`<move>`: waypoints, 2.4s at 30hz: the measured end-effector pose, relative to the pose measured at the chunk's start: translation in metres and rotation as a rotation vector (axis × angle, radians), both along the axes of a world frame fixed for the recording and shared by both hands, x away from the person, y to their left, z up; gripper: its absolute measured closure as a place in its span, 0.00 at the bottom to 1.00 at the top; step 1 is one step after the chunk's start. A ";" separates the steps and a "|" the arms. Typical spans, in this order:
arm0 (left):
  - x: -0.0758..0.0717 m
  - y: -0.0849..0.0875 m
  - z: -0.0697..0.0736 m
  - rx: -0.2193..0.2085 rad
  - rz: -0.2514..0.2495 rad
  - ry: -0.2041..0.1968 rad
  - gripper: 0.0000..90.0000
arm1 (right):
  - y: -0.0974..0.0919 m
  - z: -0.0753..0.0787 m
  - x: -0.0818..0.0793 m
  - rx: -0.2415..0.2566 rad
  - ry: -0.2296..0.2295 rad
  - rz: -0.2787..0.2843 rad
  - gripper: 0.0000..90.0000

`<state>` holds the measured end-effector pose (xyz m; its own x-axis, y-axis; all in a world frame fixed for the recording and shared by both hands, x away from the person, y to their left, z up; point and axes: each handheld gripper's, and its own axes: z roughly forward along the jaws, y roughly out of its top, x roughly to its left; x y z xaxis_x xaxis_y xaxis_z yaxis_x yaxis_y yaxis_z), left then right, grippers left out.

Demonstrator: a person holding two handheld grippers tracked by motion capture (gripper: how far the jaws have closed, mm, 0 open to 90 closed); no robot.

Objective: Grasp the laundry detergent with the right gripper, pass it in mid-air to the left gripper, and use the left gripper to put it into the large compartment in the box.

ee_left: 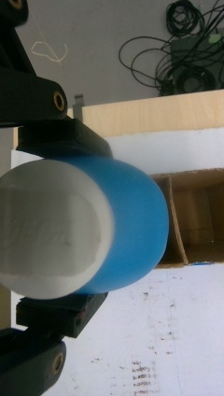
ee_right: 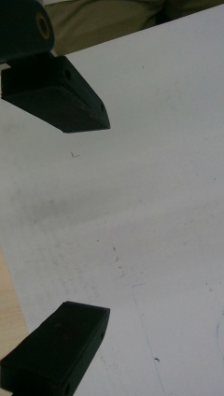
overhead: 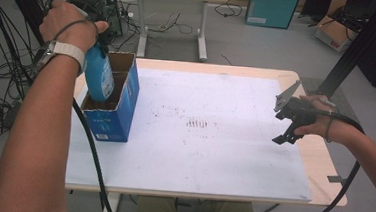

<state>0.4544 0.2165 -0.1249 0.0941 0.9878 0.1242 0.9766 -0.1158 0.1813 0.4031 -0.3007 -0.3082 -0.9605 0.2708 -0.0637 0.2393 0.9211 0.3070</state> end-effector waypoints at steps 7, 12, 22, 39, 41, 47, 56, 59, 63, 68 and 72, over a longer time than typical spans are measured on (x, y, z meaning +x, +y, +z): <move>0.002 -0.001 -0.014 0.000 -0.008 0.004 0.42 | -0.001 -0.001 0.000 -0.001 0.003 0.000 0.10; 0.003 -0.002 -0.024 0.002 -0.015 0.003 0.42 | -0.002 -0.002 -0.001 0.003 0.002 -0.006 0.10; 0.005 -0.001 -0.049 -0.002 -0.019 0.016 0.42 | -0.004 -0.004 -0.001 -0.005 0.015 -0.013 0.10; 0.004 0.003 -0.088 -0.001 -0.031 0.014 0.42 | -0.005 -0.009 -0.001 -0.004 0.027 -0.018 0.10; 0.003 0.002 -0.092 -0.001 -0.035 0.011 0.42 | -0.005 -0.010 -0.001 -0.007 0.031 -0.011 0.10; 0.003 0.003 -0.106 -0.004 -0.036 0.011 0.42 | -0.005 -0.011 -0.001 -0.008 0.032 -0.014 0.10; 0.002 0.005 -0.120 0.007 -0.042 0.014 0.42 | -0.006 -0.013 -0.001 -0.009 0.039 -0.025 0.10; 0.002 0.005 -0.123 0.008 -0.043 0.017 0.42 | -0.006 -0.014 0.000 -0.007 0.037 -0.019 0.10; 0.002 0.005 -0.128 0.006 -0.046 0.024 0.42 | -0.006 -0.014 0.000 -0.007 0.039 -0.028 0.10; 0.003 0.006 -0.135 0.005 -0.054 0.039 0.42 | -0.005 -0.015 0.000 -0.009 0.043 -0.028 0.10; 0.003 0.008 -0.140 0.004 -0.053 0.049 0.42 | -0.006 -0.016 -0.001 -0.010 0.047 -0.035 0.10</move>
<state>0.4575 0.2248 -0.2645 0.1521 0.9808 0.1217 0.9767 -0.1680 0.1333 0.4026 -0.3068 -0.3239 -0.9526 0.3035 -0.0214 0.2852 0.9151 0.2850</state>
